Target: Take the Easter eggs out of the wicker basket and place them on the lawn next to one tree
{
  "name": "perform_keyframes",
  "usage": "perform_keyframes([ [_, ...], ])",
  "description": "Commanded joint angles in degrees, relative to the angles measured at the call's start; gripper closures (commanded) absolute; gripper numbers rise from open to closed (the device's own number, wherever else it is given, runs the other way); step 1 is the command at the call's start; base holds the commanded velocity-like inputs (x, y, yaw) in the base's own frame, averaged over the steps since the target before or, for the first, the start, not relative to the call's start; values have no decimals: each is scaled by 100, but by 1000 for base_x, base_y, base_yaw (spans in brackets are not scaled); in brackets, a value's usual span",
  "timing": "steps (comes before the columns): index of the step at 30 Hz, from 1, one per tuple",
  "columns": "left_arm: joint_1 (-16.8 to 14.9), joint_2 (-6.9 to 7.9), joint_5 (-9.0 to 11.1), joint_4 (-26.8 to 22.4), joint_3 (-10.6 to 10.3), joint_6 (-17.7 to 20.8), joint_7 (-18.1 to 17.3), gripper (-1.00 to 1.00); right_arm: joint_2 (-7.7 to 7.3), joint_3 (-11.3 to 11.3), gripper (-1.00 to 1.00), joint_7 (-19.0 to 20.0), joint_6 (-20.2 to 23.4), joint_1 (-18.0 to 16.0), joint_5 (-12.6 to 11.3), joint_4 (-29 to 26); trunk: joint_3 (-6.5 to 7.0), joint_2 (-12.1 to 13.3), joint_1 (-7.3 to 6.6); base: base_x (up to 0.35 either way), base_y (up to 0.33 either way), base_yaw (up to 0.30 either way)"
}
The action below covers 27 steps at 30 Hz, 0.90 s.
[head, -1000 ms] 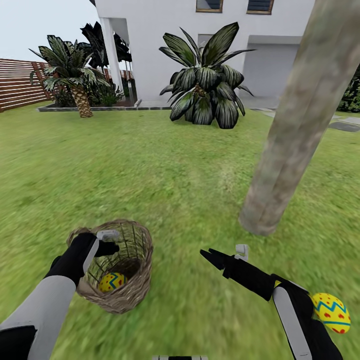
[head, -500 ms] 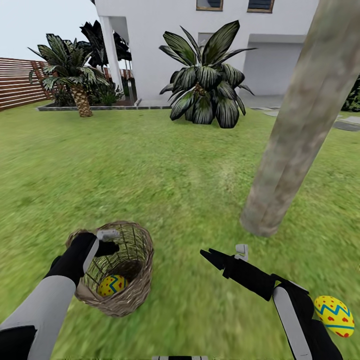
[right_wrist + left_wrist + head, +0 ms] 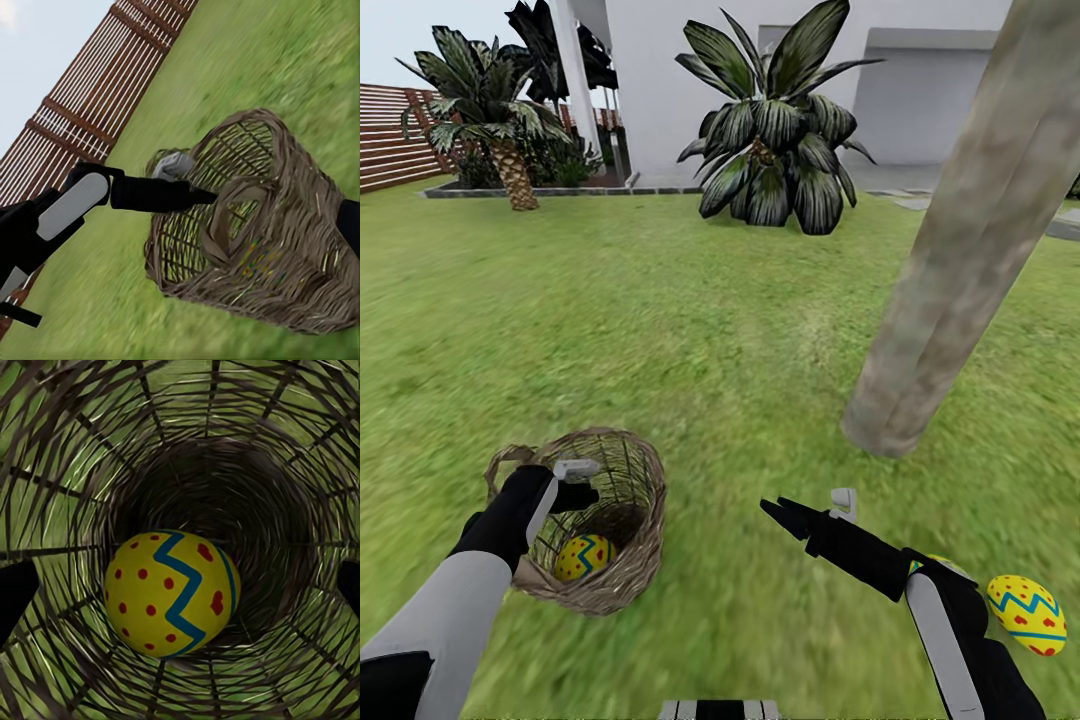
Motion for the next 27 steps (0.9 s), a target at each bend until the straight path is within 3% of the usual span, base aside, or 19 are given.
perform_keyframes([
  [1, 0, -2, -16, -7, 13, 24, -19, -100, -4, -5, -100, 7, 33, -3, -22, -1, -27, -4, 1, 0, 0, 0],
  [27, 9, -2, 23, -8, 17, -19, -15, -100, -10, -5, -100, 9, 33, -3, -22, -1, -603, -38, 68, 0, 0, 0],
])
